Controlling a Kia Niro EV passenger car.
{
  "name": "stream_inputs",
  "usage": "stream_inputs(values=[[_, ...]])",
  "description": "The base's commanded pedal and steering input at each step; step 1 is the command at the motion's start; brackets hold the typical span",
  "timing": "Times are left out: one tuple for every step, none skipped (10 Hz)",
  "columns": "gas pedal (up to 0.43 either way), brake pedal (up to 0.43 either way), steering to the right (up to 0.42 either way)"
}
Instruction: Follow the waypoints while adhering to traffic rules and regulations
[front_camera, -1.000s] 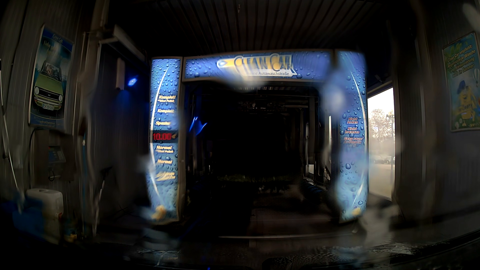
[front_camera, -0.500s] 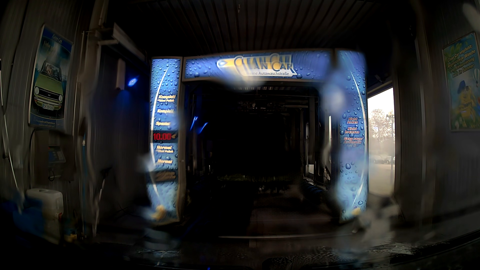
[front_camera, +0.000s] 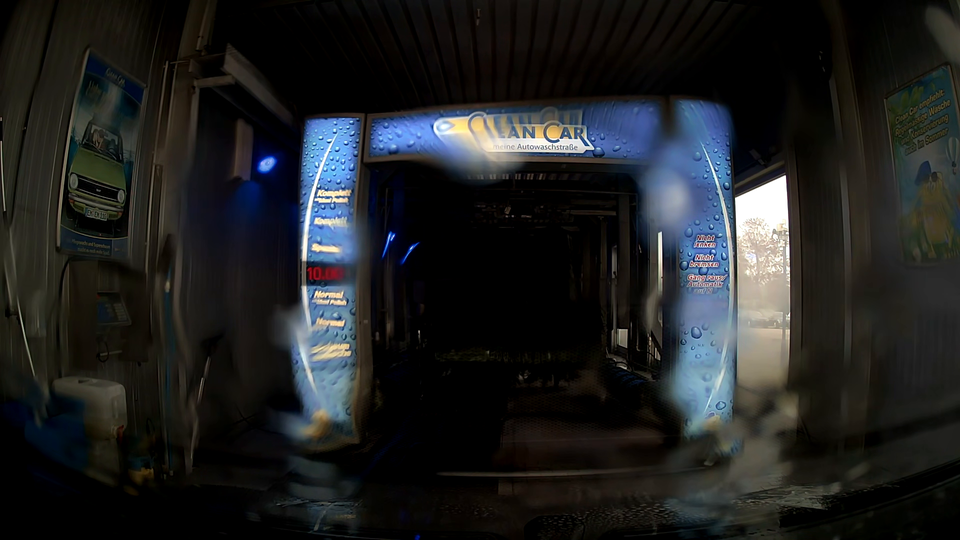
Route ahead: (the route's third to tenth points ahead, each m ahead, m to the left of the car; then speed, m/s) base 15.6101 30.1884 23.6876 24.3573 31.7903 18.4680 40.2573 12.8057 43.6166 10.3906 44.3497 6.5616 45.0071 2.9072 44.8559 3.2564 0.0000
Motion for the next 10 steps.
stream_inputs(values=[[0.0,0.0,-0.015],[0.0,0.0,-0.014],[0.0,0.0,-0.014],[0.0,0.0,-0.014],[0.0,0.0,-0.014],[0.0,0.0,-0.014],[0.0,0.006,-0.014],[0.0,0.0,-0.014],[0.0,0.0,-0.014],[0.0,0.0,-0.015]])
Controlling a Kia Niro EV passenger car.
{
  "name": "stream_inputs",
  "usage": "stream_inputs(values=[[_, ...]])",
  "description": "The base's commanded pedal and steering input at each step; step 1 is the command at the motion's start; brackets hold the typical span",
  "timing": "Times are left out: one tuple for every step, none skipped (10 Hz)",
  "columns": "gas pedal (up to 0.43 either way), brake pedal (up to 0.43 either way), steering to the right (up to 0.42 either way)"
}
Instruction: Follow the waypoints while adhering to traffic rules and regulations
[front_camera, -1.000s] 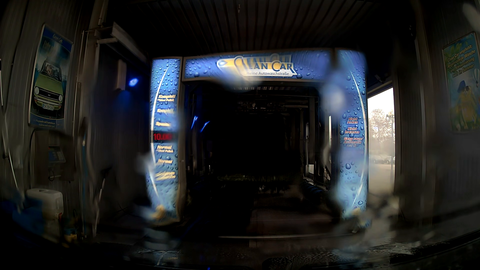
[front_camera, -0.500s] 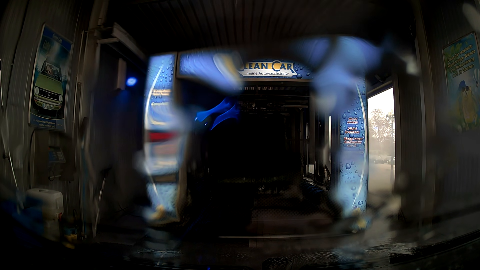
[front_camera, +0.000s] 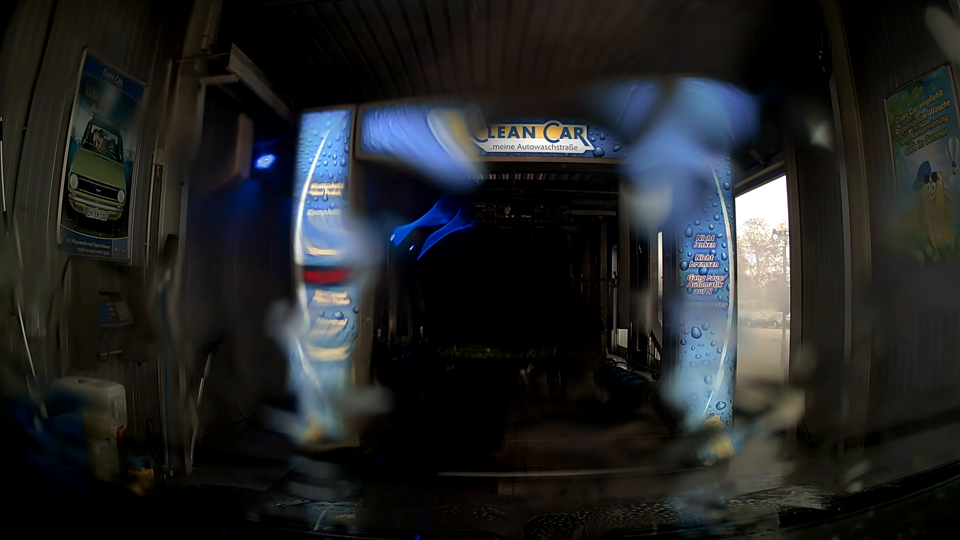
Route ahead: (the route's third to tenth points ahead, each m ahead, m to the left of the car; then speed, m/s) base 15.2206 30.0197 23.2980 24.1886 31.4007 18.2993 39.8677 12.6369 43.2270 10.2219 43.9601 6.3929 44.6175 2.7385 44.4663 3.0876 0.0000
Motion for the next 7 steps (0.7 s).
stream_inputs(values=[[0.0,0.0,-0.014],[0.0,0.0,-0.014],[0.0,0.0,-0.014],[0.0,0.0,-0.015],[0.0,0.0,-0.014],[0.0,0.0,-0.014],[0.0,0.0,-0.015]])
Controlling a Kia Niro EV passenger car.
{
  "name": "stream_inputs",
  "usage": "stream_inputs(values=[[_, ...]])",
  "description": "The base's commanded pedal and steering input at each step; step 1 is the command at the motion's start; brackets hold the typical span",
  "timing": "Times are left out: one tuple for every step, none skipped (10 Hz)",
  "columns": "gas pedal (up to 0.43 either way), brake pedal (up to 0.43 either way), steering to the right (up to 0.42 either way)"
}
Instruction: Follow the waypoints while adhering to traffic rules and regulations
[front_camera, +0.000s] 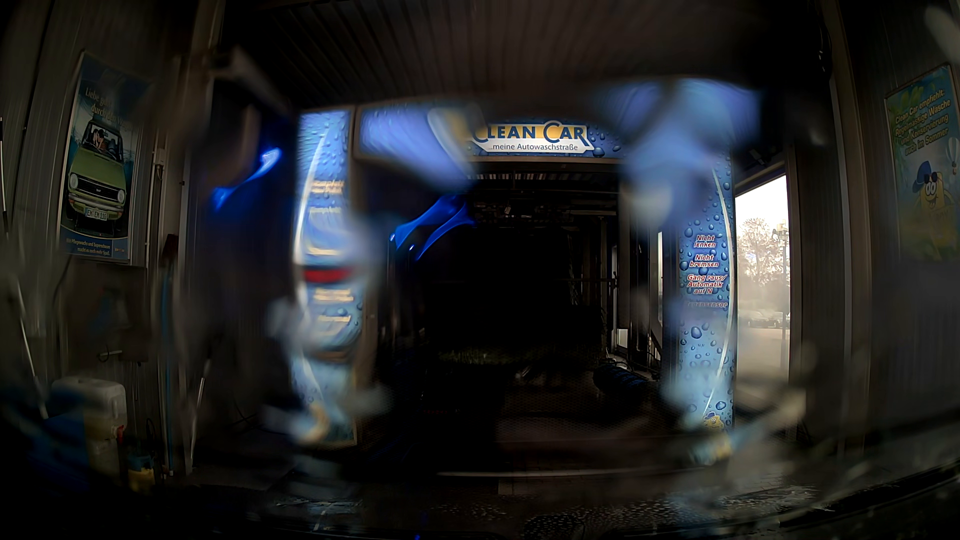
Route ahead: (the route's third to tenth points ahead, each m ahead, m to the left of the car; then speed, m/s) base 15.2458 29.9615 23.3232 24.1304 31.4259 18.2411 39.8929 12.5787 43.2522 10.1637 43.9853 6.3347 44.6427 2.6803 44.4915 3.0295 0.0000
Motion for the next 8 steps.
stream_inputs(values=[[0.0,0.0,-0.014],[0.0,0.0,-0.015],[0.0,0.0,-0.014],[0.0,0.0,-0.014],[0.0,0.0,-0.014],[0.0,0.0,-0.014],[0.0,0.0,-0.014],[0.0,0.0,-0.014]])
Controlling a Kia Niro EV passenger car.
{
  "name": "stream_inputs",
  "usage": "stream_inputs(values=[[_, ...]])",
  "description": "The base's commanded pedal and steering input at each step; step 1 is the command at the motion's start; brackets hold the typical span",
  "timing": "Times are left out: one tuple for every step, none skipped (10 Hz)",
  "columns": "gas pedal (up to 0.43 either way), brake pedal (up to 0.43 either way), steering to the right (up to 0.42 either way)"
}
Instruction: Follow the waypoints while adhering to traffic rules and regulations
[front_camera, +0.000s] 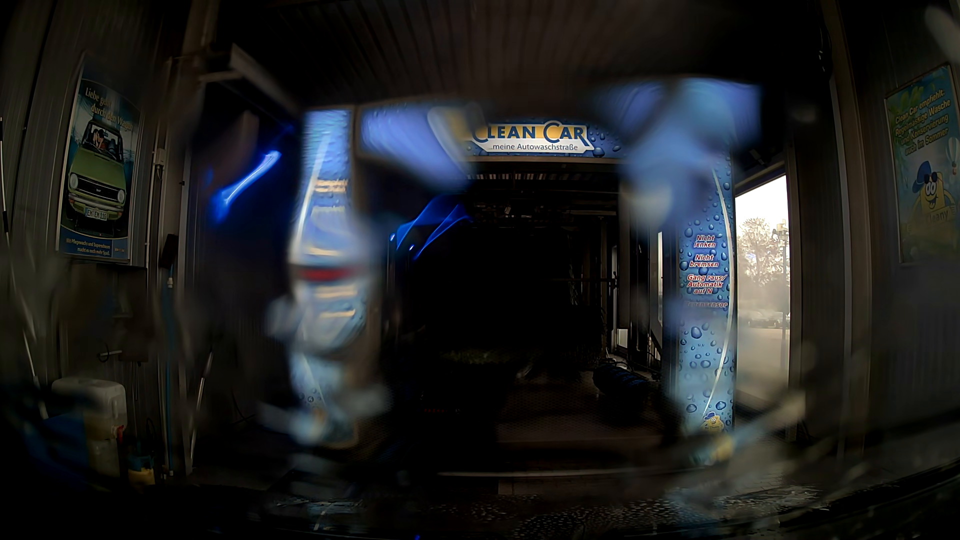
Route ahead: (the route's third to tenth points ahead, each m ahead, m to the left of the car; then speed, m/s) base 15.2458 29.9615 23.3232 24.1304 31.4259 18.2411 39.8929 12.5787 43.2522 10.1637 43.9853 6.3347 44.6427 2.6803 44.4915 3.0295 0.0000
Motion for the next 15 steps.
stream_inputs(values=[[0.0,0.0,-0.014],[0.0,0.0,-0.015],[0.0,0.0,-0.015],[0.0,0.0,-0.015],[0.0,0.0,-0.014],[0.0,0.0,-0.014],[0.0,0.0,-0.014],[0.0,0.0,-0.014],[0.0,0.0,-0.014],[0.0,0.0,-0.014],[0.0,0.0,-0.014],[0.0,0.0,-0.014],[0.0,0.0,-0.015],[0.0,0.0,-0.014],[0.0,0.0,-0.014]])
